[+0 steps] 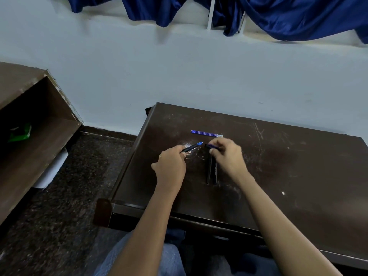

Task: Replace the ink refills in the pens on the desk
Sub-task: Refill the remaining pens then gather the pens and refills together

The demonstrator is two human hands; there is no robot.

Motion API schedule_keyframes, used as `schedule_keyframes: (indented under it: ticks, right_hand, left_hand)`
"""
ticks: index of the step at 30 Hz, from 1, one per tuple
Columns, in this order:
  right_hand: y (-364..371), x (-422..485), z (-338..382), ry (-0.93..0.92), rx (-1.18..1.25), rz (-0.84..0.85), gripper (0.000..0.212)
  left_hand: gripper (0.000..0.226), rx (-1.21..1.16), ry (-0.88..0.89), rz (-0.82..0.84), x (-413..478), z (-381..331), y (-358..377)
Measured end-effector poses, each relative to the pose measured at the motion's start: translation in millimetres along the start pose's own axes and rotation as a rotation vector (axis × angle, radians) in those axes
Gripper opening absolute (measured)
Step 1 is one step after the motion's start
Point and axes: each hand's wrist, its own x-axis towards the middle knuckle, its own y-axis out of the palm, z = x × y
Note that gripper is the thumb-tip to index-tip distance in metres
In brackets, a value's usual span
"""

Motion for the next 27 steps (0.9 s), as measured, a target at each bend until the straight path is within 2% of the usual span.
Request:
schedule_keyframes:
  ticks: [6, 14, 21, 27]
  right_hand:
    - [-15.9, 1.4, 0.9, -0.028, 0.052, -0.079, 0.020]
    - [-13.8, -2.2, 9.5, -0.096, 0.071, -0.091, 0.021]
    - [-4.6, -6.6, 12.3, -0.272, -0.051, 0.030, 0.021]
    - [-3.5, -6.0, 9.2, -0.298, -0.077, 0.057, 0.020]
  left_hand:
    - [0.024, -0.015, 0.029, 0.000, -1.4, -0.5, 0.3]
    - [0.025, -0.012, 0.033, 0.027, -1.3, -1.4, 0.8]
    - [0.024, 0.035, 0.097, 0.068, -1.5, -2.4, 3.7]
    - [0.023, 0.041, 0.121, 0.024, -2.3, -1.6, 7.6]
